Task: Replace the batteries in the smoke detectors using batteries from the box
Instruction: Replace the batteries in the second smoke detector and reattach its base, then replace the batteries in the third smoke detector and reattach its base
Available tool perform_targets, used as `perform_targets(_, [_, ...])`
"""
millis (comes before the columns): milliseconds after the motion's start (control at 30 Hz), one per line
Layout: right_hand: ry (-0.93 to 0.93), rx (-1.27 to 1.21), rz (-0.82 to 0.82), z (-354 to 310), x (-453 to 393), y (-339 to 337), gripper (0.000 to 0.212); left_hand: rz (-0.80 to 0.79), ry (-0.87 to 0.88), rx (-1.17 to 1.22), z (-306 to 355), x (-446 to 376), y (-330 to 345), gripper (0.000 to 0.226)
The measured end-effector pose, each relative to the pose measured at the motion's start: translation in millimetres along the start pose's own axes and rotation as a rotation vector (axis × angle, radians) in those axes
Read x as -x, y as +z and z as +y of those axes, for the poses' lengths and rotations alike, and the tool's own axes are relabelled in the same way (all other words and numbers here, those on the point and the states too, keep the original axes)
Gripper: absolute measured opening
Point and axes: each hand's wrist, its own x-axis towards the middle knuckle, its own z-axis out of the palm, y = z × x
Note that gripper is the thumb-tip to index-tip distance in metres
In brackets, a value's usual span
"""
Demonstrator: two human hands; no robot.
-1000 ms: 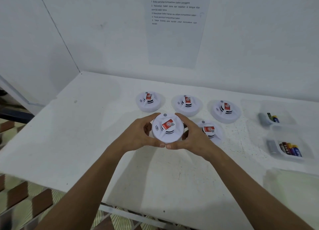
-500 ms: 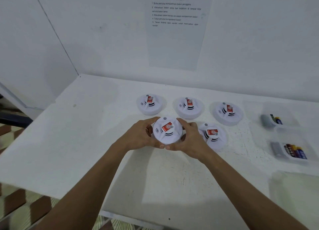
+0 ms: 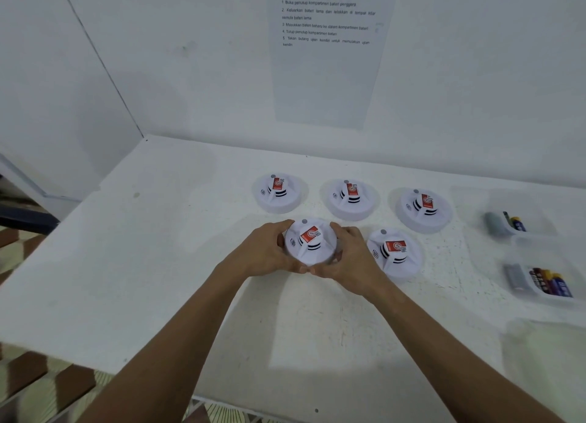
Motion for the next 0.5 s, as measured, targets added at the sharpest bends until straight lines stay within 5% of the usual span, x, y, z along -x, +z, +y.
perform_targets(267, [-0.023, 0.075, -0.018, -14, 5, -16, 0.079, -0.042, -0.093, -0.036, -7, 4, -16, 0.067])
perform_targets(500, [-0.101, 0.000, -0.018, -61, -54, -34, 0.092, 0.279, -0.048, -0.063, 8, -20, -76, 0.070])
